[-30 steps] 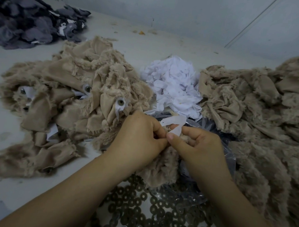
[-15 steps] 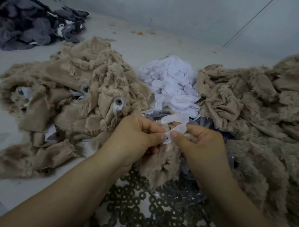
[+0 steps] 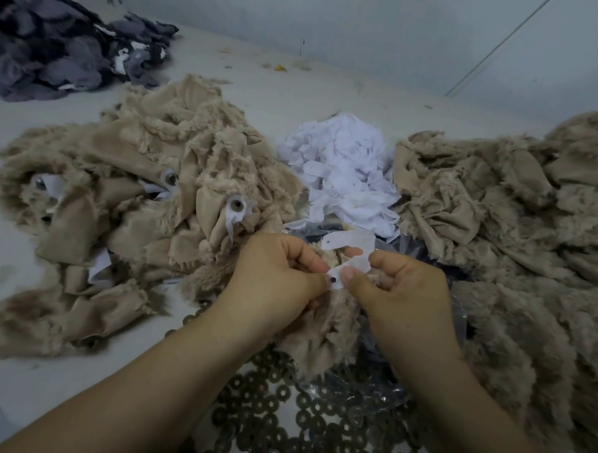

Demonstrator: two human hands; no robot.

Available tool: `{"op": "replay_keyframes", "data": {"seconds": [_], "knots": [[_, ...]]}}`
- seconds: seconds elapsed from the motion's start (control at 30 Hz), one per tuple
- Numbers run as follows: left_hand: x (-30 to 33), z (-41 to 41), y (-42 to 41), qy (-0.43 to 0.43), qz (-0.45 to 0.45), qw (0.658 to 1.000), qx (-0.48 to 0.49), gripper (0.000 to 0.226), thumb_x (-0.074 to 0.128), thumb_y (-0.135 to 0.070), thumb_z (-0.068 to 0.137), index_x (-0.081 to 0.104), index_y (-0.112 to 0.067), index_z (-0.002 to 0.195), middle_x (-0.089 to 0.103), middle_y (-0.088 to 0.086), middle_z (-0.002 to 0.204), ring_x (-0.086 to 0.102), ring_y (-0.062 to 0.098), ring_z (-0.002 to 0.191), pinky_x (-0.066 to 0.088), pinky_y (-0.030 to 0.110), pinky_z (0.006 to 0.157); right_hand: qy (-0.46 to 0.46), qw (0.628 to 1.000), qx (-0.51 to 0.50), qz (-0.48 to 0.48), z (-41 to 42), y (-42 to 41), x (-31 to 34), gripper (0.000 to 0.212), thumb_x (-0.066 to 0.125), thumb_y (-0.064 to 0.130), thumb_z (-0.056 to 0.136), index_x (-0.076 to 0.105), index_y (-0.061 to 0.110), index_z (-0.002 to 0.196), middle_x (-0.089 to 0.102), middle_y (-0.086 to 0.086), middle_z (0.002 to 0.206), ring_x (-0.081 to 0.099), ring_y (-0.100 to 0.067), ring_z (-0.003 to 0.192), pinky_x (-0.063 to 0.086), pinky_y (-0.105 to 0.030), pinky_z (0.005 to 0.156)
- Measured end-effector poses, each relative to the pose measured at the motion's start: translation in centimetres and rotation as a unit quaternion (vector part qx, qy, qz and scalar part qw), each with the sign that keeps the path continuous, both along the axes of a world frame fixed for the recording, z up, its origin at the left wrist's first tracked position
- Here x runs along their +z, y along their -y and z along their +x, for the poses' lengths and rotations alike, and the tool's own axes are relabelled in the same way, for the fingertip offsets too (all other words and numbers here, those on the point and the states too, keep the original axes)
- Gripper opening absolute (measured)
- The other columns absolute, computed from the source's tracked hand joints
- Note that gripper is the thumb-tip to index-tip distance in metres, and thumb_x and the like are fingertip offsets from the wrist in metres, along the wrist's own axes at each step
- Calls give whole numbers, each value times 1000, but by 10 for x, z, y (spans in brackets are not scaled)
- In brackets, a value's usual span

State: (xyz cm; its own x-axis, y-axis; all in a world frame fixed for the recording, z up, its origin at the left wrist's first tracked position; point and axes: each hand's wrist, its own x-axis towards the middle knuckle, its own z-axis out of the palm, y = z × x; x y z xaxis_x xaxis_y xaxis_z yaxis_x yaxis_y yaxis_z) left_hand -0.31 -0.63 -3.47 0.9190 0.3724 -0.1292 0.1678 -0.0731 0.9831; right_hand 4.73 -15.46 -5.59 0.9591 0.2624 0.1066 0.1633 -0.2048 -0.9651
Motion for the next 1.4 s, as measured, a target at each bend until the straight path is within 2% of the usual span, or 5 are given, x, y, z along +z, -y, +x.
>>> {"op": "replay_keyframes", "data": {"seconds": [0.17, 0.5, 0.73, 1.0, 1.4], "knots": [[-5, 2, 1, 14, 69, 997, 7, 22, 75, 0, 77, 69, -12, 61, 66, 7, 52, 56, 12, 41, 42, 22, 41, 4, 1000, 7, 5, -1, -2, 1, 23, 79, 15, 83, 68, 35, 80, 68, 27, 61, 68, 8, 67, 55, -10, 61], [-3, 1, -6, 10, 54, 998, -13, 32, 76, 8, 72, 67, -15, 52, 66, 11, 54, 58, 19, 49, 51, 32, 53, -18, 1000, 1, 17, -7, -7, 5, 23, 78, 6, 81, 77, 29, 81, 72, -25, 84, 62, -53, 89, 54, -66, 68], [8, -6, -36, -51, 218, 966, -131, 20, 86, -11, 71, 69, -12, 60, 63, -2, 49, 55, 5, 43, 45, 18, 45, 14, 998, 1, -56, -10, -9, 10, 33, 78, 14, 81, 71, 33, 107, 76, 2, 77, 68, -32, 64, 61, -50, 65], [1, -24, -49, -204, 494, 787, -309, 17, 82, -28, 72, 70, -17, 73, 69, 0, 78, 59, 13, 67, 48, 26, 57, 19, 995, -10, -101, -18, -7, 11, 96, 76, 21, 86, 14, 42, 157, 35, 5, 42, 29, -9, 39, 27, -23, 42], [-4, -27, -43, -148, 519, 769, -342, 39, 83, -31, 70, 50, -17, 54, 53, -1, 60, 47, 13, 54, 44, 30, 54, 48, 993, 2, -110, -12, -5, 2, 89, 76, 21, 86, 23, 42, 155, 36, 6, 39, 29, -10, 38, 28, -18, 39]]}}
